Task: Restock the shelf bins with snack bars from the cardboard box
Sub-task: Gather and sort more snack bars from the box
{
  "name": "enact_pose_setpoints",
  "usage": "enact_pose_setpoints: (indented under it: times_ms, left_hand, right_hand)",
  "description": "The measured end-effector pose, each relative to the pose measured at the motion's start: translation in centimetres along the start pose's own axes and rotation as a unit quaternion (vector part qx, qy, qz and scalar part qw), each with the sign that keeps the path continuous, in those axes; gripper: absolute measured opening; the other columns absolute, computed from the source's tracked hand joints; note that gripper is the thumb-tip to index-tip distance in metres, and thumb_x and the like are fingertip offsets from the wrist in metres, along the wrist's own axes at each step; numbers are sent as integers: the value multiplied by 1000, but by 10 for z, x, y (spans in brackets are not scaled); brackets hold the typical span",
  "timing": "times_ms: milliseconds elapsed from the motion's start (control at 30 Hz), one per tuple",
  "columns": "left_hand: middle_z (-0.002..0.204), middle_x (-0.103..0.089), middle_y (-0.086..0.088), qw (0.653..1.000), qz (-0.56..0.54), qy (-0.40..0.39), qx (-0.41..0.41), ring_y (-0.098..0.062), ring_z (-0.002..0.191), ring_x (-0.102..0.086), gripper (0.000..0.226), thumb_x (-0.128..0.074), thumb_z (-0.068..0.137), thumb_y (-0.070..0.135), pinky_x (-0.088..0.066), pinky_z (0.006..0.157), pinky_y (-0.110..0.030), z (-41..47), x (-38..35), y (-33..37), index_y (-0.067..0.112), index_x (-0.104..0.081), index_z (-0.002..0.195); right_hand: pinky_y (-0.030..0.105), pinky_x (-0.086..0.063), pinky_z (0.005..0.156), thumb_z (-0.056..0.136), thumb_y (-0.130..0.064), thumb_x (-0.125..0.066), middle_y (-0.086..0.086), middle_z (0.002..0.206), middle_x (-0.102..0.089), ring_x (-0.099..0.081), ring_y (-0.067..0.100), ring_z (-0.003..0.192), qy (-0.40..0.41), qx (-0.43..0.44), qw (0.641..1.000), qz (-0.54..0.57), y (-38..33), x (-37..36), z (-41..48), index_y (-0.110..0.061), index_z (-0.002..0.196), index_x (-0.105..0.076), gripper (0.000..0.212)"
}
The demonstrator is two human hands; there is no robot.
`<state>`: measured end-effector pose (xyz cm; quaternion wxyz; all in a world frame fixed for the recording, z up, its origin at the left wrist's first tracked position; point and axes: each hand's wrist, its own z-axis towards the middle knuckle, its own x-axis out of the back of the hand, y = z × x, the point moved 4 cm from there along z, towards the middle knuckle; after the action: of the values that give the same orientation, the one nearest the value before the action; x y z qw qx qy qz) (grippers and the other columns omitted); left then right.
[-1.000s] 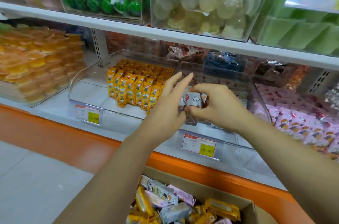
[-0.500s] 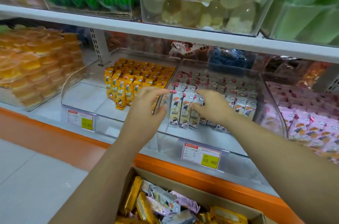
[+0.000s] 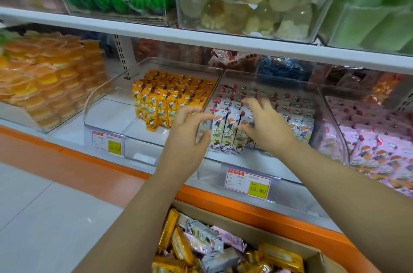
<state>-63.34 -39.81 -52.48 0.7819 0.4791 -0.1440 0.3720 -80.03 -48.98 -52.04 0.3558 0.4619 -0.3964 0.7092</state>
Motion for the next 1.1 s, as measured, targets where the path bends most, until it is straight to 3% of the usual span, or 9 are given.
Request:
enact_pose_setpoints:
  times_ms: [133,233,367,467,667,767,833,933,1100]
  left_hand:
    - [123,-45,2,998,25,63,5,-7,116,-41,25,-58,89,6,-29,94,-10,-27,4,2,18,-65,110]
    - [115,-45,8,995,10,100,-26,-7,110,-46,24,-50,89,13,-35,94,-17,-52,11,13,17,-64,107]
    - [105,-53,8,998,2,56,-40,-5,80,-54,24,-45,90,15,-46,71,-28,-89,6,18,17,-64,104]
    - [104,-59,7,999,35,1,-4,-7,84,-55,20,-50,93,11,-52,69,-34,-121,-5,6,18,-64,105]
    - [112,-58,6,953,141,-218,155,-11,90,-59,28,-52,94,16,-48,78,-24,-167,-38,-31,24,-58,121]
    - [129,-56,1,915,157,-316,195,-17,100,-61,34,-51,95,19,-52,87,-36,-175,-63,-54,24,-53,129]
    - [138,-49,-2,902,167,-345,198,-20,107,-59,38,-51,96,20,-51,89,-40,-179,-75,-66,23,-48,134]
    - [145,-38,-5,893,174,-363,202,-23,103,-59,44,-53,96,20,-52,85,-40,-185,-87,-81,23,-42,139]
    - [149,-32,-1,874,237,-403,135,-27,134,-32,55,-51,95,16,-36,106,-46,-184,-112,-103,29,-31,145]
  right_hand:
    - [34,-45,69,91,-34,-60,5,134,-37,-57,28,98,9,8,1000,0,-2,9,-34,-21,138,-36,55]
    - [33,-45,76,91,-29,-59,3,126,-49,-54,24,106,87,51,994,35,-12,22,-78,-17,129,-50,41]
    - [31,-45,83,91,-26,-49,5,107,-61,-55,22,100,170,142,970,100,-22,25,-144,-11,110,-62,27]
    - [27,-41,81,89,-19,-50,4,98,-64,-55,20,93,165,165,965,121,-19,4,-184,-10,102,-64,21]
    - [30,-45,83,89,-19,-54,-1,106,-64,-57,21,100,-10,97,989,114,9,-71,-232,-18,110,-63,23]
    - [32,-45,93,92,-25,-56,-4,126,-55,-50,17,116,-194,46,976,91,22,-111,-252,-26,129,-52,37]
    - [30,-47,90,94,-27,-55,-4,132,-50,-53,15,110,-274,12,957,94,30,-130,-260,-27,134,-46,41]
    - [28,-48,79,92,-27,-58,-1,130,-52,-58,14,90,-308,-34,942,130,43,-150,-260,-27,131,-48,40]
    - [33,-46,96,89,-22,-64,-1,129,-55,-52,14,114,-305,-85,919,235,48,-180,-241,-26,130,-49,43]
